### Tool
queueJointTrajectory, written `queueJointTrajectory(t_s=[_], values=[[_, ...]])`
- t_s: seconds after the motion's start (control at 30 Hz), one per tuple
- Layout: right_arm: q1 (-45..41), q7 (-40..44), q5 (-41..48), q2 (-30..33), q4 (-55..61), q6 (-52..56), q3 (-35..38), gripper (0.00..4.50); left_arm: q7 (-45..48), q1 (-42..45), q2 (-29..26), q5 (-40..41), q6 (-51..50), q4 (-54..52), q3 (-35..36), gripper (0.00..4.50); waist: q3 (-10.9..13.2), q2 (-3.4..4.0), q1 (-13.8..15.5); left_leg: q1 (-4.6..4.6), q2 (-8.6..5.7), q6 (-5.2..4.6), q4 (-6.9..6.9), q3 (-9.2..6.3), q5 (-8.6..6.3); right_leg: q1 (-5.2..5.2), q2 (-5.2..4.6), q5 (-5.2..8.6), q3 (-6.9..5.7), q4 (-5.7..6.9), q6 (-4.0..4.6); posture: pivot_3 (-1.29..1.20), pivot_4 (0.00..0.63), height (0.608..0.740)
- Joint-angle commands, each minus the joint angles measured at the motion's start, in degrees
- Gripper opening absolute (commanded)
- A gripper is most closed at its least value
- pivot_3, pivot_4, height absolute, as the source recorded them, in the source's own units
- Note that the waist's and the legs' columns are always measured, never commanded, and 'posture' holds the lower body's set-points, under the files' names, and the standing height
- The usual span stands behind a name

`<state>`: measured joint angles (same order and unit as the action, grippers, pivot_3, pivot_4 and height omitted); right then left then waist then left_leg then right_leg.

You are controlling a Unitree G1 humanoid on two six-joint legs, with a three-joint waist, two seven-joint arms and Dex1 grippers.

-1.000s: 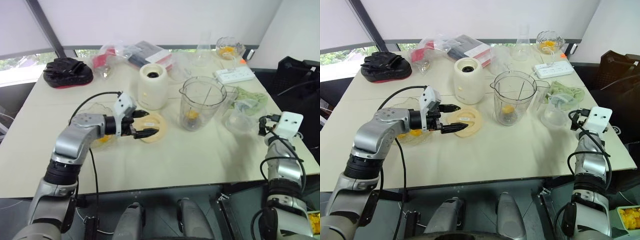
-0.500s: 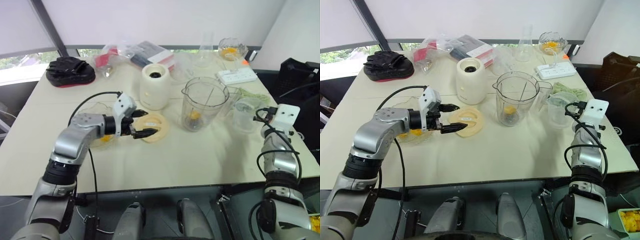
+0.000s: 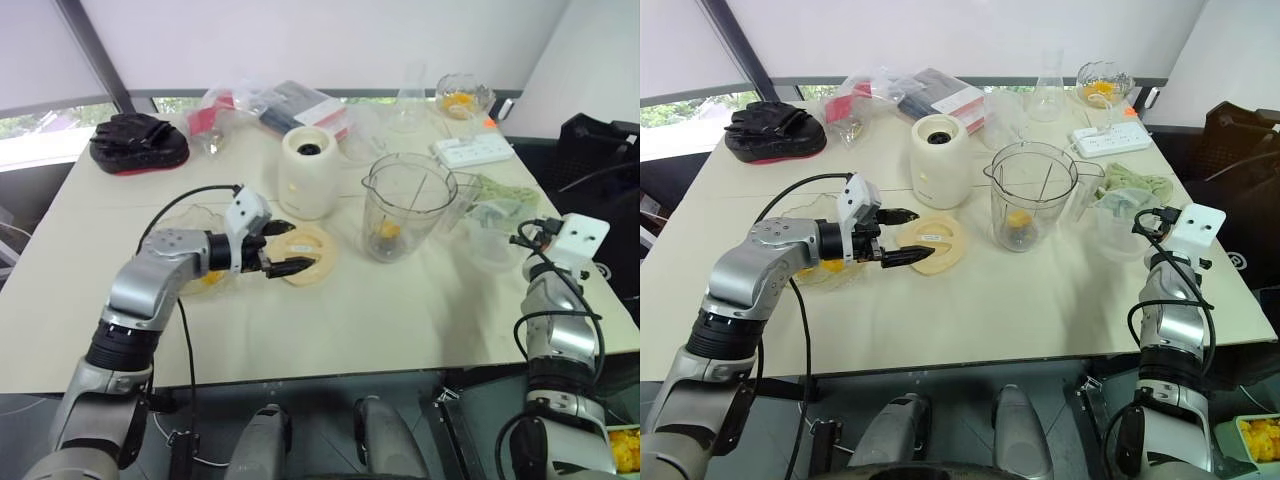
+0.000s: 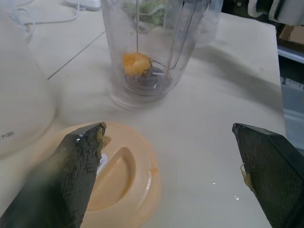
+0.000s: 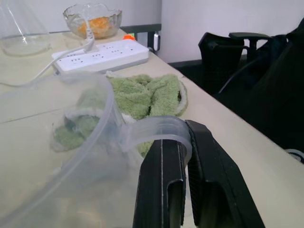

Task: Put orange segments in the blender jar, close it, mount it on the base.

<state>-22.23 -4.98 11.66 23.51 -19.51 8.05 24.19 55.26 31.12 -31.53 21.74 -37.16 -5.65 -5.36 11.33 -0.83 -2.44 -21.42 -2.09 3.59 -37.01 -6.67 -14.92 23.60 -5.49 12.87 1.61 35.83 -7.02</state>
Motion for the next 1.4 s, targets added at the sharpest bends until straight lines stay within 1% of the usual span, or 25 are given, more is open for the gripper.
queueJointTrajectory(t_s=[0.03,0.2,0.37,0.57,0.67,0.77,0.87,1.07,1.2,1.4], values=[[-1.1,-1.1,1.3,1.2,8.7,1.2,2.2,0.04,-0.6,0.0,0.0,0.7,1.1,-0.9,1.3,4.48,0.0,0.08,-0.1,-0.01,0.00,0.00,0.00,0.00,0.00,0.01,0.00,0.00,0.00,0.00,0.00,0.00,0.150,0.740],[-3.3,-1.4,1.5,3.2,15.0,4.7,2.9,0.04,-1.3,0.1,0.7,0.8,1.5,-0.5,0.9,4.48,0.1,0.20,-0.1,-0.01,0.01,0.00,0.04,0.02,0.00,0.07,0.00,-0.01,0.01,0.03,-0.02,0.00,0.150,0.740],[-8.8,-1.4,2.4,6.1,17.1,7.9,3.8,0.04,-1.9,0.5,1.8,0.6,1.8,-0.1,0.6,4.48,0.1,0.23,-0.1,-0.02,0.00,0.00,0.02,0.03,0.00,0.07,0.00,-0.01,0.01,0.03,-0.02,0.00,0.150,0.740],[-16.2,1.4,2.5,10.7,19.0,11.0,1.7,0.04,-2.3,0.9,2.9,0.3,2.2,0.6,0.3,4.48,0.2,0.27,0.0,-0.13,0.01,-0.01,0.07,0.03,-0.01,0.17,0.00,-0.02,0.01,0.02,-0.07,0.00,0.150,0.740],[-18.1,3.3,1.8,12.4,20.7,12.9,0.1,0.04,-2.5,1.1,3.4,0.2,2.6,1.1,0.1,4.48,0.2,0.27,0.0,-0.16,0.00,-0.02,0.10,0.04,-0.01,0.23,0.00,-0.03,0.01,0.02,-0.12,0.00,0.150,0.740],[-18.3,4.7,0.6,13.7,23.0,14.4,-1.7,0.04,-2.6,1.2,3.6,0.1,3.0,1.4,0.0,4.48,0.2,0.26,0.0,-0.16,0.01,-0.02,0.14,0.03,-0.01,0.23,0.00,-0.03,0.00,0.01,-0.14,0.00,0.150,0.740],[-17.3,7.6,0.0,14.7,28.9,17.1,-4.8,0.04,-2.7,1.2,3.9,0.1,3.3,1.7,-0.2,4.48,0.2,0.27,0.0,-0.22,0.00,-0.02,0.13,0.05,-0.01,0.30,-0.01,-0.03,0.01,0.00,-0.14,0.00,0.150,0.740],[-14.8,8.2,-1.9,14.0,36.0,21.0,-6.8,0.04,-2.6,1.2,4.1,0.2,3.5,1.8,-0.5,4.48,0.2,0.27,0.2,-0.75,0.00,-0.02,0.07,0.02,-0.01,0.86,-0.01,-0.05,-0.01,0.10,-0.18,0.00,0.150,0.740],[-12.7,8.6,-4.5,14.1,38.4,21.1,-8.9,0.04,-2.6,1.4,4.2,0.2,3.4,1.8,-0.7,4.48,0.2,0.27,0.3,-0.87,-0.03,-0.02,0.01,0.03,-0.01,0.91,-0.04,-0.06,-0.01,0.05,-0.18,0.00,0.150,0.740],[-10.9,10.2,-9.6,15.7,38.8,18.8,-11.3,0.04,-2.7,1.1,4.2,0.3,3.0,0.9,-0.8,4.48,0.2,0.27,0.2,-0.87,-0.03,-0.02,-0.01,0.02,-0.01,0.91,-0.04,-0.06,-0.01,0.07,-0.18,0.00,0.150,0.740]])
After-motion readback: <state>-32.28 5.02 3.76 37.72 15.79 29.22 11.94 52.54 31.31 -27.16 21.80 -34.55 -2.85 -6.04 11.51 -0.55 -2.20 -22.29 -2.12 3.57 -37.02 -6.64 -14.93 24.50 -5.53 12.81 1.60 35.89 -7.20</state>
